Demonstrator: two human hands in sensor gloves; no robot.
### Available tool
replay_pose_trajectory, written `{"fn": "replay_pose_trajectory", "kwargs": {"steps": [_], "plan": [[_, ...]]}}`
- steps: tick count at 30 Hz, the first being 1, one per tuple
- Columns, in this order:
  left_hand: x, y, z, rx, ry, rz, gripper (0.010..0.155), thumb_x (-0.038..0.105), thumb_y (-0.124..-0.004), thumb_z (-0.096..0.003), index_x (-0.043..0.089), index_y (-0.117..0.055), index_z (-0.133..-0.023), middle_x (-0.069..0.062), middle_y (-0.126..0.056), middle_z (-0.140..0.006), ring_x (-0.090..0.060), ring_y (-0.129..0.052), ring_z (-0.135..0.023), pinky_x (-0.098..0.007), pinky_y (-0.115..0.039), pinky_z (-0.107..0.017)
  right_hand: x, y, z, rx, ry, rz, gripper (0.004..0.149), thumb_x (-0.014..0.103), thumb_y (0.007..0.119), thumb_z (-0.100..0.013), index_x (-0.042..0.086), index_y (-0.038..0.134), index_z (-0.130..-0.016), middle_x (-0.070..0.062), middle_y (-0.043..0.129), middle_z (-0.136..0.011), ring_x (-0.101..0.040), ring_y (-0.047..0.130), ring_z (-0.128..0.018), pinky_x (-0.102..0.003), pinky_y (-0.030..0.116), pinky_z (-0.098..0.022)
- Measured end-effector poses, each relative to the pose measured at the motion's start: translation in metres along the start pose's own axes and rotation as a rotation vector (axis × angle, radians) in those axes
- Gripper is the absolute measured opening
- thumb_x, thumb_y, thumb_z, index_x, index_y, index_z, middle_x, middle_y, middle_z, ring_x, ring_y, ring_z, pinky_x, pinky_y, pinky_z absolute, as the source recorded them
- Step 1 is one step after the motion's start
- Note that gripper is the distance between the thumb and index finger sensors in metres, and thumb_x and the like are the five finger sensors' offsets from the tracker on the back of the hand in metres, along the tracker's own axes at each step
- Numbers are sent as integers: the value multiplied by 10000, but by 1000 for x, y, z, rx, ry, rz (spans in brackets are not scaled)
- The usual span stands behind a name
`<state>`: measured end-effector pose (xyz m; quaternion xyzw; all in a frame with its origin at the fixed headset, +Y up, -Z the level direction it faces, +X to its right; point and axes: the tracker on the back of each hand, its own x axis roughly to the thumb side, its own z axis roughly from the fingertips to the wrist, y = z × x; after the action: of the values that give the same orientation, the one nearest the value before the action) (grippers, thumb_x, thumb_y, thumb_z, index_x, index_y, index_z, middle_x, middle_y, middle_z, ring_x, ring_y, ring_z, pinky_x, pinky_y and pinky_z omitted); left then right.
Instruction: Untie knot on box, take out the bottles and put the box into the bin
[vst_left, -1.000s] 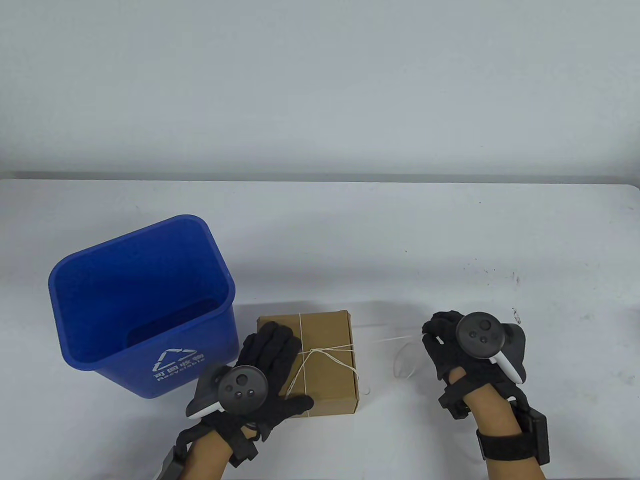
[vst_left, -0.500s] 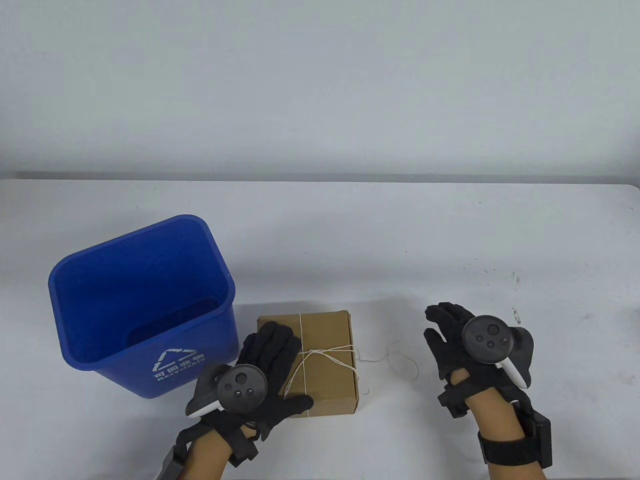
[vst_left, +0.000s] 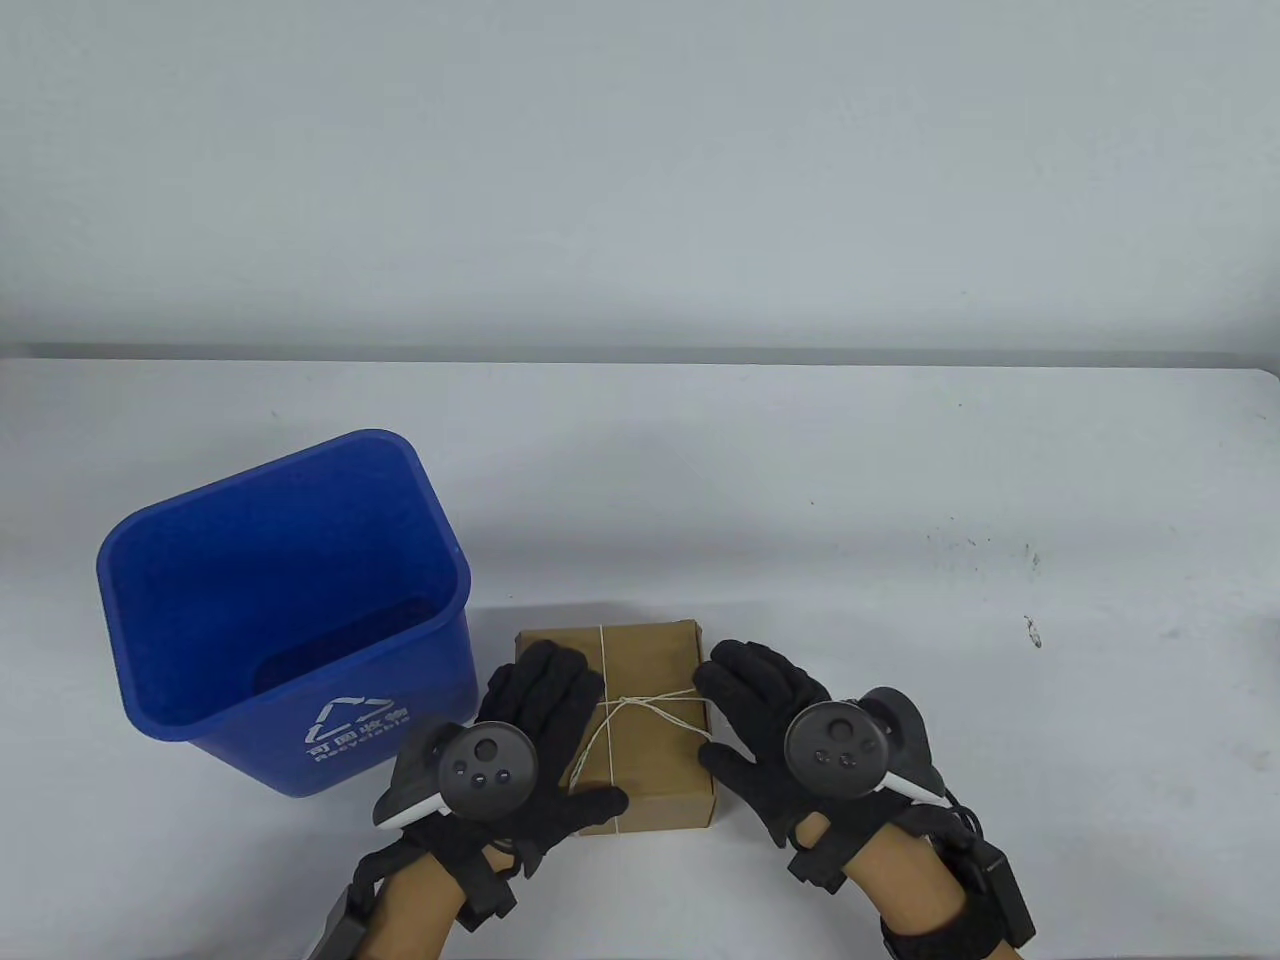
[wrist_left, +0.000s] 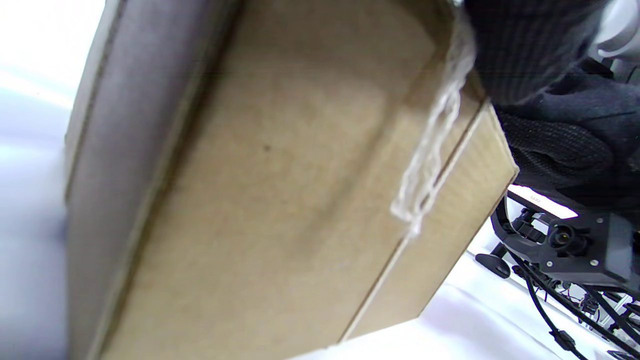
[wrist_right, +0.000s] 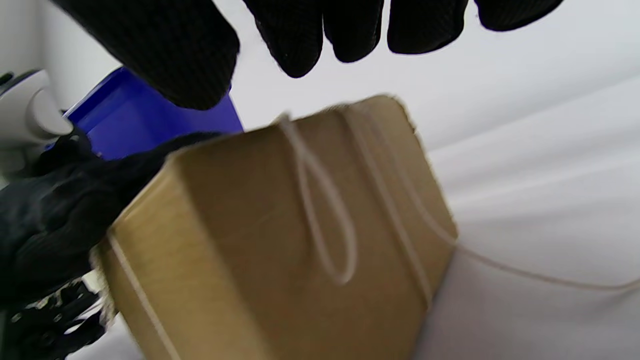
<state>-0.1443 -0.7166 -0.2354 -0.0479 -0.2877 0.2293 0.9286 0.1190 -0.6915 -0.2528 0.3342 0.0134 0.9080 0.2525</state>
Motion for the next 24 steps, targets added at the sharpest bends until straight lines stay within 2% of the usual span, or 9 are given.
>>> {"fn": "replay_pose_trajectory", "kwargs": {"steps": [7,10,12,17,20,24], "plan": [[4,-2,-3,-8,-12,-14,1034,696,-716,-440,116,-267,-1169,-139,-176,-1199,-465,-87,-1130,-659,-145,-755,8,12,-14,33,-25,-1,754,486,718,-493,102,428,-1072,-176,268,-1131,-570,317,-997,-739,360,-640],[7,-4,-4,-7,-23,7,1034,688,-723,-443,114,-264,-1169,-140,-169,-1198,-465,-77,-1128,-659,-137,-752,6,25,-17,88,-29,-3,784,500,712,-493,103,380,-1081,-168,205,-1135,-562,256,-1004,-745,332,-640],[7,-4,-3,10,-17,17,1030,678,-735,-444,108,-273,-1167,-146,-177,-1195,-471,-83,-1124,-658,-139,-749,3,29,-15,123,-22,-7,777,524,650,-503,95,360,-1083,-173,186,-1131,-539,156,-1002,-742,314,-640],[12,0,6,92,76,27,987,616,-768,-460,100,-298,-1158,-168,-205,-1184,-516,-143,-1106,-683,-243,-755,-1,30,-12,108,-11,-41,776,519,658,-500,97,362,-1080,-163,184,-1128,-528,145,-1004,-743,318,-639],[11,5,15,139,168,12,959,597,-776,-465,100,-326,-1151,-209,-238,-1173,-575,-304,-1090,-700,-392,-741,0,30,-12,106,-7,-36,775,521,652,-500,98,360,-1080,-161,183,-1128,-525,143,-1004,-741,324,-639],[9,7,22,154,277,32,923,587,-780,-470,93,-350,-1121,-215,-285,-1152,-547,-626,-991,-647,-607,-677,-1,30,-11,107,-4,-48,775,526,646,-500,105,354,-1082,-149,176,-1129,-515,134,-1006,-740,330,-640]]}}
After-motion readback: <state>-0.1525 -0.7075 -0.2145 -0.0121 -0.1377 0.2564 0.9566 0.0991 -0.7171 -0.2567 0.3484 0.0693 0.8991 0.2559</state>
